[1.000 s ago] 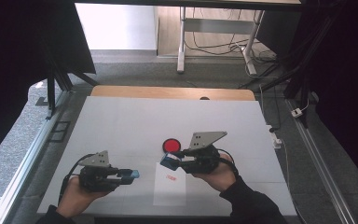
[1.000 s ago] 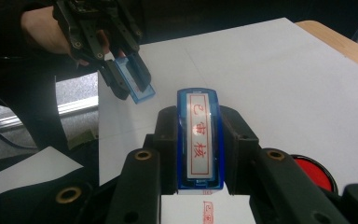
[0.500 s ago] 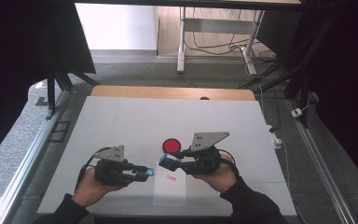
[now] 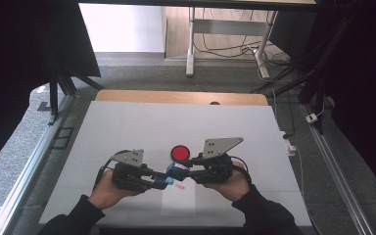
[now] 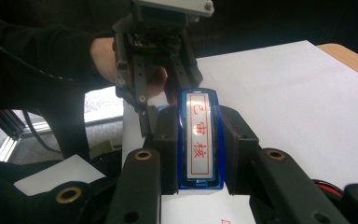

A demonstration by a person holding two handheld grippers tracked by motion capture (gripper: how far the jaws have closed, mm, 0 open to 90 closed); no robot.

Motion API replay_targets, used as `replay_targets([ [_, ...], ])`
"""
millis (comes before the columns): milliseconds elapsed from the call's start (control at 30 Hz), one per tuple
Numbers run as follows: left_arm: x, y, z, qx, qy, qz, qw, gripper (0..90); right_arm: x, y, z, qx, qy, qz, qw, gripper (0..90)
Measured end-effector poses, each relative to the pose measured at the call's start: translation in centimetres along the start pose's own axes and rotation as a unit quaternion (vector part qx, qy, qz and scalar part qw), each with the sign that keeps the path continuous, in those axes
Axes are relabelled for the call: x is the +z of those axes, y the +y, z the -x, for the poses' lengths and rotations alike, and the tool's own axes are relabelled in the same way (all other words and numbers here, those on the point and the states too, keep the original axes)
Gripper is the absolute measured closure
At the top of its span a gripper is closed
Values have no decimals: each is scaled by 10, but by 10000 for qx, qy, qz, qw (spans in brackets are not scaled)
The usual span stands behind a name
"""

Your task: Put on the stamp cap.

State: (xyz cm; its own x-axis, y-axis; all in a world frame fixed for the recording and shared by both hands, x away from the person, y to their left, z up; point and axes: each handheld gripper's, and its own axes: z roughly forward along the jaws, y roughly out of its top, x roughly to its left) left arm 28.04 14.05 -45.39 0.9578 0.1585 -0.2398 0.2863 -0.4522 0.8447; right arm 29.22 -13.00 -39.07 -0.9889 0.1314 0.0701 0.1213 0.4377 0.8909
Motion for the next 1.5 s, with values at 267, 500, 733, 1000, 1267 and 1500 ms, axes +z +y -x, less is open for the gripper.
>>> replay_targets([
  [267, 11, 8, -5, 143, -210, -47, 9997, 686, -1, 1, -1, -113, 141, -24, 9998, 716],
  [500, 11, 10, -6, 252, -365, -61, 9990, 687, 1, 1, -3, -175, 253, -71, 9995, 716],
  [733, 11, 10, -4, 396, -484, -116, 9980, 687, 3, 1, -5, -232, 368, -141, 9990, 716],
  [1000, 10, 11, -2, 517, -545, -30, 9972, 690, 5, 2, -6, -268, 492, -165, 9983, 716],
  [1267, 8, 11, 1, 779, -487, 43, 9958, 691, 5, 0, -4, -100, 612, -22, 9981, 716],
  [1500, 7, 12, 2, 858, -448, 91, 9953, 691, 4, -1, -2, -16, 690, 79, 9976, 716],
])
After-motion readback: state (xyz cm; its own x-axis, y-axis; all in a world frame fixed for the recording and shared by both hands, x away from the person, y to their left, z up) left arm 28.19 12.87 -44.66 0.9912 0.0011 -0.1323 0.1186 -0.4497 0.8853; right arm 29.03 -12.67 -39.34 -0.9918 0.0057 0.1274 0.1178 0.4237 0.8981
